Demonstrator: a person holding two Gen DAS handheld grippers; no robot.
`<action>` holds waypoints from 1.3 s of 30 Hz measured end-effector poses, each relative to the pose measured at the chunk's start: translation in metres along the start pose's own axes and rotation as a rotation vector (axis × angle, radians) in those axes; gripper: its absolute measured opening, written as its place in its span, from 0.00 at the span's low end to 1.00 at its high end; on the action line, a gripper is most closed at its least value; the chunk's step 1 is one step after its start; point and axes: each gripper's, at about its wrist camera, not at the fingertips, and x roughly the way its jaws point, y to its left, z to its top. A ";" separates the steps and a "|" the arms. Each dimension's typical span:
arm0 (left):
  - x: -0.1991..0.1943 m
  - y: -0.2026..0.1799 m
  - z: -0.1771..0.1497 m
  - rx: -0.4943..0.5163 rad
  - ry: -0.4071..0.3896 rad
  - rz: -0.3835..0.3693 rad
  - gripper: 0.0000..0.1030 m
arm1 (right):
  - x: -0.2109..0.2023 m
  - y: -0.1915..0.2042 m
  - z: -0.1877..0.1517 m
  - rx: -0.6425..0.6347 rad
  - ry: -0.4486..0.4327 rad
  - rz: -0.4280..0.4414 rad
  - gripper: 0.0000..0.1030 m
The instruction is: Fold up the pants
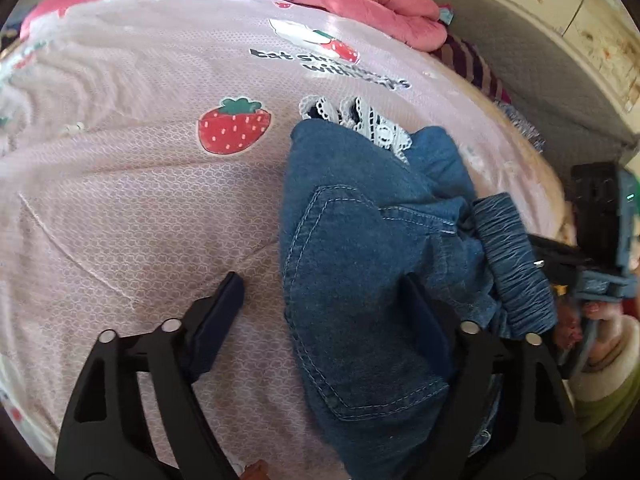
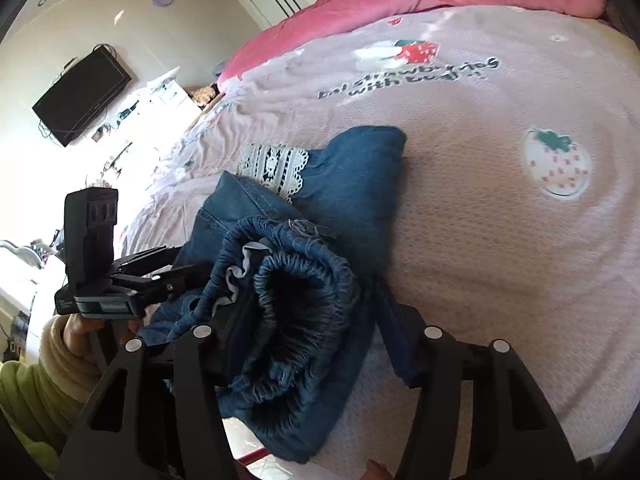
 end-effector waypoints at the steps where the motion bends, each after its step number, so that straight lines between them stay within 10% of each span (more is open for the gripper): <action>1: 0.000 0.001 0.000 -0.011 -0.001 -0.029 0.51 | 0.002 -0.002 0.001 0.009 0.002 0.010 0.41; 3: -0.002 0.001 0.001 -0.030 0.001 -0.106 0.25 | 0.001 -0.002 0.001 0.013 -0.005 0.018 0.34; 8: -0.007 -0.010 0.005 -0.017 -0.011 -0.121 0.13 | -0.011 0.011 0.000 -0.038 -0.069 0.010 0.26; 26: -0.047 -0.033 0.096 0.146 -0.241 0.097 0.11 | -0.022 0.052 0.092 -0.213 -0.260 -0.024 0.25; 39: -0.017 -0.011 0.121 0.094 -0.218 0.121 0.11 | 0.011 0.040 0.125 -0.194 -0.214 -0.048 0.25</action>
